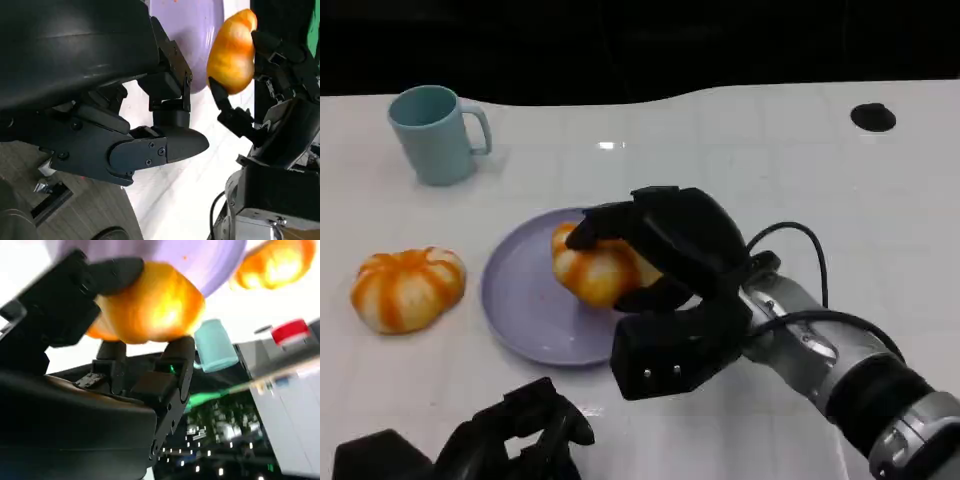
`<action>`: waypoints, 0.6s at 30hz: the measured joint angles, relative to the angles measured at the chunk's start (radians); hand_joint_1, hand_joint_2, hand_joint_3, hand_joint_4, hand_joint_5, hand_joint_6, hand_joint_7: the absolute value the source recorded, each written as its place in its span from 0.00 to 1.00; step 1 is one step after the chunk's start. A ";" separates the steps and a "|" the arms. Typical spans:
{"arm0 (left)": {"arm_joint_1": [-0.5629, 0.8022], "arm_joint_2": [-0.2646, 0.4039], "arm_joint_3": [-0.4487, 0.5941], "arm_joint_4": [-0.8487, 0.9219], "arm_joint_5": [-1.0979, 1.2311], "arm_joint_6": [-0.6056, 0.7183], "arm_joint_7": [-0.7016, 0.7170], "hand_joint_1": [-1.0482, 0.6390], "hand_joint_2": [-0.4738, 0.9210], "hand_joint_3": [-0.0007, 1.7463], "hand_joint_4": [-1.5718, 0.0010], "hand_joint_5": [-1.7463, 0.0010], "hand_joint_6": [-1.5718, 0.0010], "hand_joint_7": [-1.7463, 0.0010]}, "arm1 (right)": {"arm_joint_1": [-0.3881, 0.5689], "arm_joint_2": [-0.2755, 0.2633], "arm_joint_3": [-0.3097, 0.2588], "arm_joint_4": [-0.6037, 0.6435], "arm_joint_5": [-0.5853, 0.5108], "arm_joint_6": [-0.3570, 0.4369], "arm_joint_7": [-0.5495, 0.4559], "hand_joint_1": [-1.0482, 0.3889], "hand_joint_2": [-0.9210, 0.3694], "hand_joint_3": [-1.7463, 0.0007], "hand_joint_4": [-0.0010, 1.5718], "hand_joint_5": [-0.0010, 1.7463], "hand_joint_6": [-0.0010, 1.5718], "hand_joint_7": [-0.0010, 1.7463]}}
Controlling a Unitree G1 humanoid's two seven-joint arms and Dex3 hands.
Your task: Grasp the bread from the table and place it into the plate.
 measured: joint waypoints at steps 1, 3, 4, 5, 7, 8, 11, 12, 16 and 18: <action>0.000 0.000 -0.001 -0.004 0.001 0.002 0.005 0.21 1.00 0.30 0.49 0.00 0.55 0.16 | -0.003 -0.003 0.005 -0.004 0.000 0.012 0.022 0.38 0.00 0.91 0.12 0.17 0.32 0.00; 0.000 -0.001 -0.002 -0.014 0.002 0.010 0.010 0.21 1.00 0.31 0.49 0.00 0.56 0.15 | -0.006 -0.008 0.014 -0.018 -0.001 0.042 0.081 0.31 0.00 0.89 0.05 0.14 0.24 0.00; -0.001 -0.001 -0.003 -0.014 0.002 0.010 0.013 0.21 1.00 0.31 0.49 0.00 0.56 0.15 | -0.005 -0.009 0.018 -0.029 -0.001 0.058 0.113 0.30 0.00 0.89 0.04 0.14 0.21 0.00; 0.000 -0.001 -0.003 -0.014 0.003 0.010 0.014 0.21 1.00 0.31 0.49 0.00 0.56 0.15 | -0.005 -0.011 0.022 -0.040 -0.001 0.071 0.137 0.28 0.00 0.89 0.03 0.14 0.19 0.00; 0.000 -0.001 -0.004 -0.014 0.003 0.010 0.014 0.22 1.00 0.31 0.49 0.00 0.57 0.15 | -0.003 -0.017 0.027 -0.073 -0.002 0.098 0.182 0.26 0.00 0.88 0.02 0.14 0.17 0.00; 0.000 -0.001 -0.004 -0.014 0.002 0.010 0.014 0.23 1.00 0.32 0.49 0.00 0.57 0.14 | -0.002 -0.021 0.028 -0.092 -0.001 0.106 0.199 0.25 0.00 0.88 0.02 0.14 0.17 0.00; 0.000 -0.001 -0.004 -0.014 -0.002 0.007 0.012 0.22 1.00 0.32 0.48 0.00 0.57 0.14 | 0.008 -0.033 0.028 -0.141 0.001 0.120 0.239 0.23 0.00 0.86 0.01 0.16 0.16 0.00; 0.001 -0.001 -0.004 -0.014 -0.002 0.007 0.012 0.21 1.00 0.31 0.48 0.00 0.56 0.14 | 0.012 -0.037 0.028 -0.154 0.001 0.122 0.248 0.23 0.00 0.85 0.02 0.17 0.16 0.00; 0.004 0.000 -0.003 -0.014 -0.002 0.007 0.012 0.21 1.00 0.31 0.48 0.00 0.56 0.15 | 0.043 -0.058 0.028 -0.217 0.003 0.131 0.266 0.24 0.00 0.87 0.03 0.19 0.18 0.01; 0.006 0.000 -0.002 -0.015 -0.003 0.007 0.012 0.21 1.00 0.31 0.48 0.00 0.56 0.15 | 0.058 -0.065 0.028 -0.230 0.005 0.128 0.267 0.24 0.00 0.87 0.04 0.20 0.18 0.01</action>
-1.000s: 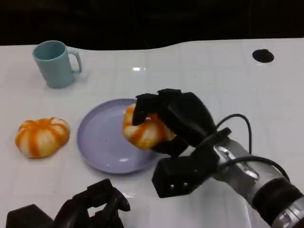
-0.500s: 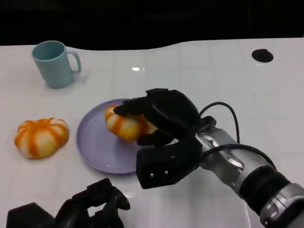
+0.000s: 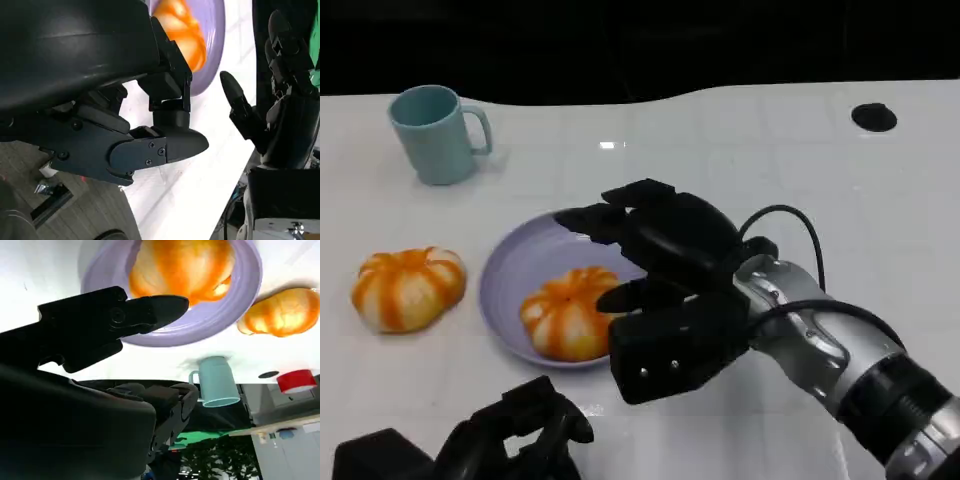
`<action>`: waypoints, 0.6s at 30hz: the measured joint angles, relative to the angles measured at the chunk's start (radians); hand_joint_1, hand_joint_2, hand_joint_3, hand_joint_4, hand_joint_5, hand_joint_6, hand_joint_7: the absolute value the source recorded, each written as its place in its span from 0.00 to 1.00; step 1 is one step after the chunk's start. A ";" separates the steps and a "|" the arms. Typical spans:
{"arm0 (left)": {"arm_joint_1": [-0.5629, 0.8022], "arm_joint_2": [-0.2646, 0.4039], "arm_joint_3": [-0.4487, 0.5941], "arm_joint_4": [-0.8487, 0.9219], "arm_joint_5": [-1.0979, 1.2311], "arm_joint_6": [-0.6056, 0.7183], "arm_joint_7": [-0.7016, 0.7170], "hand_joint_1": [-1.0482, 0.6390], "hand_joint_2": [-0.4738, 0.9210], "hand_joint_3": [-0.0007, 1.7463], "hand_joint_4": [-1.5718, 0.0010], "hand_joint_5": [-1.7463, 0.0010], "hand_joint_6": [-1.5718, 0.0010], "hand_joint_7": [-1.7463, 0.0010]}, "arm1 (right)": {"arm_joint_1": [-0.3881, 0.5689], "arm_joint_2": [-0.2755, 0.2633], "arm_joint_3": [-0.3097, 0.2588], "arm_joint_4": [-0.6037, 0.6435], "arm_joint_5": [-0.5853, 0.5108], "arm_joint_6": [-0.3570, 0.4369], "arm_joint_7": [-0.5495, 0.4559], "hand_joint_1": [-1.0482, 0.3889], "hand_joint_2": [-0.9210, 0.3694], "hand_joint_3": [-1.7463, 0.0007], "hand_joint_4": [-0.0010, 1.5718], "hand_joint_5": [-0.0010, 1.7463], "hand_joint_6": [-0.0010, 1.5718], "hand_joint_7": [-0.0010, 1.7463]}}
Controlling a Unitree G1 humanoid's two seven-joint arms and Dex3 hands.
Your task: Grasp the bread from the table and place it into the plate.
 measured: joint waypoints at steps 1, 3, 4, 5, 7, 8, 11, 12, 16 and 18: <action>0.001 0.000 0.000 0.000 -0.001 0.000 0.000 0.20 1.00 0.31 0.48 0.00 0.56 0.15 | 0.010 -0.006 0.000 -0.013 0.001 -0.001 0.002 0.25 0.00 0.87 0.05 0.21 0.19 0.02; 0.003 0.001 0.002 0.000 -0.004 0.000 0.000 0.20 1.00 0.31 0.48 0.00 0.56 0.15 | 0.034 -0.025 -0.002 -0.054 0.012 -0.015 0.008 0.26 0.00 0.87 0.07 0.22 0.19 0.02; 0.002 0.001 0.003 0.000 -0.006 0.000 -0.001 0.21 1.00 0.31 0.48 0.00 0.56 0.15 | 0.049 -0.034 -0.005 -0.080 0.017 -0.021 0.010 0.26 0.00 0.88 0.07 0.23 0.20 0.02; 0.002 0.001 0.004 0.000 -0.007 -0.001 -0.003 0.21 1.00 0.31 0.48 0.00 0.56 0.15 | 0.065 -0.041 -0.008 -0.105 0.021 -0.027 0.012 0.26 0.00 0.88 0.08 0.23 0.20 0.02; 0.002 0.002 0.003 0.001 -0.008 -0.007 -0.009 0.20 1.00 0.31 0.48 0.00 0.56 0.16 | 0.096 -0.054 -0.013 -0.150 0.032 -0.033 0.017 0.27 0.00 0.88 0.11 0.25 0.21 0.02; 0.002 0.002 0.004 0.001 -0.008 -0.012 -0.009 0.20 1.00 0.31 0.48 0.00 0.56 0.16 | 0.114 -0.062 -0.016 -0.176 0.035 -0.035 0.018 0.28 0.00 0.89 0.12 0.26 0.22 0.03; 0.002 0.003 0.005 0.001 -0.012 -0.012 -0.009 0.20 1.00 0.30 0.48 0.00 0.56 0.16 | 0.153 -0.078 -0.024 -0.232 0.041 -0.043 0.018 0.30 0.00 0.90 0.15 0.28 0.25 0.04; 0.002 0.003 0.004 0.001 -0.013 -0.012 -0.010 0.20 1.00 0.30 0.49 0.00 0.56 0.16 | 0.167 -0.083 -0.030 -0.248 0.049 -0.046 0.018 0.31 0.00 0.91 0.17 0.30 0.27 0.04; 0.005 0.004 0.007 0.001 -0.020 -0.013 -0.010 0.20 1.00 0.30 0.49 0.00 0.55 0.16 | 0.275 -0.110 -0.079 -0.360 0.116 -0.082 0.015 0.35 0.00 0.88 0.25 0.36 0.34 0.07; 0.004 0.004 0.007 0.000 -0.025 -0.010 -0.009 0.20 1.00 0.30 0.49 0.00 0.55 0.16 | 0.333 -0.127 -0.105 -0.407 0.140 -0.106 0.008 0.37 0.00 0.88 0.28 0.38 0.37 0.09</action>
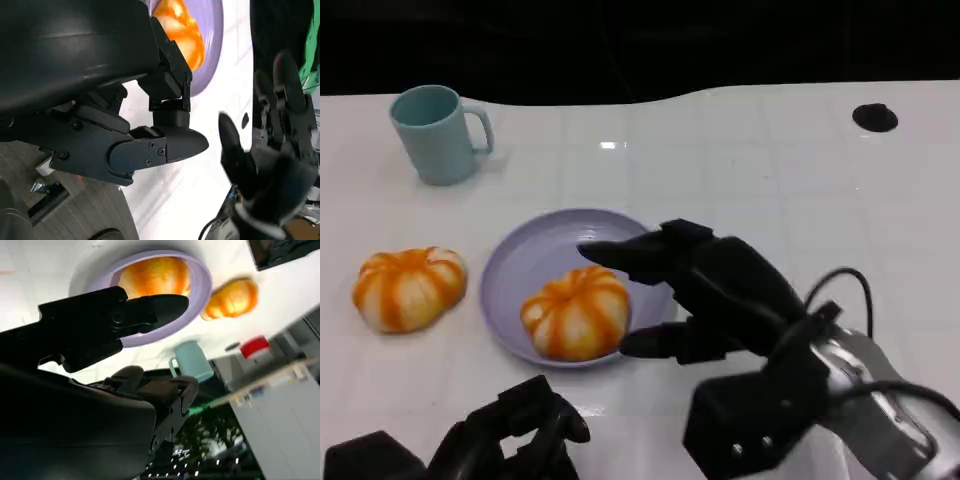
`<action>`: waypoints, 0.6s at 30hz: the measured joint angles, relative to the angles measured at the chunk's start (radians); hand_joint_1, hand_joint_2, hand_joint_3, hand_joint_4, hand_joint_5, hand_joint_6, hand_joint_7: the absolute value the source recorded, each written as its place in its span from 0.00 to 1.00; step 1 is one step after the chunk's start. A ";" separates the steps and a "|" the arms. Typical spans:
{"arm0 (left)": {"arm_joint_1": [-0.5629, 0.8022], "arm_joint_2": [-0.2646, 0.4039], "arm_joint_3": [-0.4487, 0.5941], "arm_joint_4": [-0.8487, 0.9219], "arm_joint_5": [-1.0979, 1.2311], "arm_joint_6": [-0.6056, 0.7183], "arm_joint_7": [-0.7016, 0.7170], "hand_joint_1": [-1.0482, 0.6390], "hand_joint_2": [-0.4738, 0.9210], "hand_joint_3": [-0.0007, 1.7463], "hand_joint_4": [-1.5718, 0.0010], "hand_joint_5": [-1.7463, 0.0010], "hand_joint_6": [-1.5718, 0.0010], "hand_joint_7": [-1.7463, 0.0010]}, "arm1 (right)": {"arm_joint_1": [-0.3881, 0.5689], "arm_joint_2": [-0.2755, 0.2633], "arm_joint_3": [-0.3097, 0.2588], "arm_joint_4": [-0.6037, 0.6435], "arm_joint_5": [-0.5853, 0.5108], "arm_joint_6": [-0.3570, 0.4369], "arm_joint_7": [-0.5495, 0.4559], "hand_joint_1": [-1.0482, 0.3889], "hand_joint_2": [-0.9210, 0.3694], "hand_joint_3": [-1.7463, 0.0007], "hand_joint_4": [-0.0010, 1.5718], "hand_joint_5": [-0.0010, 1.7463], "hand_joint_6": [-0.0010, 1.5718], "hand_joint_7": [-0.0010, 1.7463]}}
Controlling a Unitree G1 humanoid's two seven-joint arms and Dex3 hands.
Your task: Grasp the bread from the table and place it into the plate.
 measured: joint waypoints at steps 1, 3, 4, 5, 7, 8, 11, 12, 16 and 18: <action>0.000 0.000 0.000 0.000 -0.004 0.001 0.000 0.20 1.00 0.30 0.49 0.00 0.55 0.16 | 0.023 -0.009 -0.008 -0.016 0.013 -0.013 -0.005 0.38 0.00 0.88 0.30 0.42 0.40 0.10; 0.001 0.000 -0.001 -0.001 -0.005 0.003 0.000 0.20 1.00 0.30 0.49 0.00 0.55 0.16 | 0.078 -0.019 -0.038 -0.052 0.036 -0.049 -0.029 0.40 0.00 0.87 0.34 0.53 0.44 0.12; 0.001 0.001 -0.002 -0.002 -0.005 0.003 0.000 0.20 1.00 0.30 0.49 0.00 0.55 0.16 | 0.104 -0.022 -0.051 -0.068 0.055 -0.069 -0.038 0.41 0.00 0.87 0.34 0.56 0.45 0.13; 0.002 0.001 -0.003 -0.003 -0.005 0.003 0.000 0.20 1.00 0.30 0.49 0.00 0.55 0.16 | 0.132 -0.024 -0.066 -0.087 0.072 -0.088 -0.042 0.41 0.00 0.86 0.35 0.58 0.46 0.13; 0.004 0.001 -0.003 -0.004 -0.005 0.003 0.000 0.19 1.00 0.30 0.49 0.00 0.55 0.16 | 0.171 -0.027 -0.081 -0.111 0.097 -0.115 -0.046 0.43 0.00 0.86 0.37 0.61 0.48 0.15; 0.003 0.001 -0.003 -0.004 -0.005 0.003 0.000 0.19 1.00 0.29 0.49 0.00 0.55 0.16 | 0.180 -0.027 -0.086 -0.116 0.100 -0.122 -0.046 0.46 0.02 0.84 0.39 0.66 0.51 0.18; 0.008 0.001 -0.006 -0.012 -0.005 0.005 0.000 0.19 1.00 0.29 0.49 0.00 0.55 0.16 | 0.232 -0.029 -0.122 -0.145 0.187 -0.175 -0.039 0.52 0.19 0.59 0.44 0.82 0.50 0.36; 0.011 0.002 -0.006 -0.015 -0.005 0.005 0.000 0.19 1.00 0.29 0.49 0.00 0.55 0.16 | 0.259 -0.030 -0.134 -0.161 0.222 -0.194 -0.033 0.53 0.21 0.55 0.45 0.84 0.49 0.38; 0.010 0.003 -0.010 -0.025 -0.005 0.014 0.001 0.18 1.00 0.29 0.48 0.00 0.55 0.17 | 0.347 -0.048 -0.174 -0.184 0.303 -0.241 -0.002 0.55 0.36 0.30 0.52 0.98 0.46 0.72; 0.011 0.003 -0.011 -0.027 -0.005 0.014 0.001 0.18 1.00 0.29 0.48 0.00 0.55 0.17 | 0.384 -0.062 -0.196 -0.190 0.329 -0.269 0.011 0.55 0.39 0.25 0.53 0.99 0.47 0.77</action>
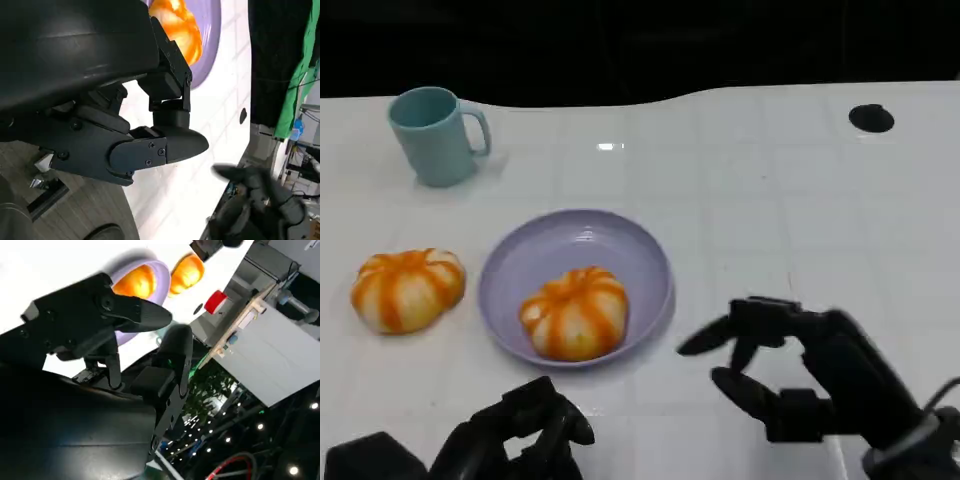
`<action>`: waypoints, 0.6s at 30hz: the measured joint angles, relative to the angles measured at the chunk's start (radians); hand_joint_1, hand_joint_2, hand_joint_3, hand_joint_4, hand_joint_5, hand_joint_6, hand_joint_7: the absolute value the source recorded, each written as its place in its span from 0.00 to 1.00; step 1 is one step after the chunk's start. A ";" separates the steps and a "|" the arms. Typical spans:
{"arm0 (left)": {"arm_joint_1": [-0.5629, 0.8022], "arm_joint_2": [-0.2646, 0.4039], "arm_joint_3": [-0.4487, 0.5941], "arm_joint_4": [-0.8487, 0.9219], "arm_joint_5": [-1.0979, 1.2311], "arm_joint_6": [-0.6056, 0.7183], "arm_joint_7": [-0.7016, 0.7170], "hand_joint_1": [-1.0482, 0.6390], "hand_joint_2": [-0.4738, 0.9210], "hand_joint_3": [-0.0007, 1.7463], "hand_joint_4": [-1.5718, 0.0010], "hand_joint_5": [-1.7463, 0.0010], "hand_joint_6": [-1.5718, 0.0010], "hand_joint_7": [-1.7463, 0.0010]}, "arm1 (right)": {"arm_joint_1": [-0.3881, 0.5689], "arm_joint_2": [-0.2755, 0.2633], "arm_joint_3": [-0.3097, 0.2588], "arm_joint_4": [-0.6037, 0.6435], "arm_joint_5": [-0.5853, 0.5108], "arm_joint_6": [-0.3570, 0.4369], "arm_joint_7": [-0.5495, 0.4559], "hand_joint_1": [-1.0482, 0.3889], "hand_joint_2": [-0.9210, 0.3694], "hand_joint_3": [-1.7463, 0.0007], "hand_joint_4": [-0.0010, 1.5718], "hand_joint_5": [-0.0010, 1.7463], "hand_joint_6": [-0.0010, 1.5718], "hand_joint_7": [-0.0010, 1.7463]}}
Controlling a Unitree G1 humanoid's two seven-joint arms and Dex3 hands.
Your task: Grasp the bread from the table and place it into the plate.
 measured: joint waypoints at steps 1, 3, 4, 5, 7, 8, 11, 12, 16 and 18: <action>0.000 0.000 -0.001 0.000 0.000 0.000 0.000 0.18 1.00 0.30 0.48 0.00 0.55 0.17 | 0.013 -0.005 -0.009 -0.004 0.012 -0.013 0.004 0.54 0.40 0.24 0.54 1.00 0.48 0.79; 0.000 0.000 -0.001 0.000 0.000 -0.001 0.000 0.18 1.00 0.30 0.48 0.00 0.55 0.16 | 0.029 -0.011 -0.023 -0.009 0.021 -0.028 0.011 0.53 0.41 0.23 0.55 1.00 0.49 0.82; -0.001 0.001 -0.002 0.000 0.000 -0.001 0.000 0.18 1.00 0.30 0.48 0.00 0.55 0.16 | 0.060 -0.025 -0.043 -0.023 0.037 -0.038 0.019 0.53 0.41 0.23 0.55 1.00 0.50 0.82; -0.001 0.001 -0.002 -0.001 0.000 -0.001 0.000 0.18 1.00 0.30 0.48 0.00 0.55 0.16 | 0.074 -0.026 -0.049 -0.033 0.040 -0.039 0.023 0.53 0.42 0.23 0.54 1.00 0.49 0.83; 0.001 0.003 -0.003 -0.002 0.002 -0.001 0.000 0.17 1.00 0.30 0.48 0.00 0.55 0.16 | 0.112 -0.033 -0.069 -0.062 0.051 -0.039 0.037 0.53 0.42 0.23 0.53 1.00 0.49 0.83; 0.002 0.004 -0.004 -0.004 0.005 -0.001 0.000 0.18 1.00 0.30 0.48 0.00 0.55 0.16 | 0.128 -0.038 -0.079 -0.074 0.055 -0.039 0.044 0.54 0.42 0.23 0.52 1.00 0.49 0.83; 0.002 0.004 -0.006 -0.007 0.014 0.000 0.001 0.18 1.00 0.31 0.48 0.00 0.55 0.16 | 0.174 -0.049 -0.107 -0.100 0.077 -0.037 0.065 0.54 0.42 0.23 0.52 1.00 0.49 0.83; 0.001 0.004 -0.006 -0.007 0.016 0.000 0.001 0.18 1.00 0.31 0.48 0.00 0.55 0.16 | 0.182 -0.050 -0.114 -0.102 0.079 -0.035 0.071 0.55 0.42 0.23 0.52 1.00 0.49 0.82; 0.000 0.003 -0.006 -0.008 0.021 0.000 0.001 0.19 1.00 0.31 0.48 0.00 0.55 0.16 | 0.235 -0.057 -0.141 -0.138 0.108 -0.002 0.100 0.56 0.39 0.26 0.52 1.00 0.48 0.82; 0.000 0.003 -0.006 -0.008 0.021 0.000 0.001 0.19 1.00 0.31 0.48 0.00 0.56 0.16 | 0.257 -0.059 -0.155 -0.150 0.120 0.018 0.111 0.55 0.37 0.29 0.52 1.00 0.47 0.82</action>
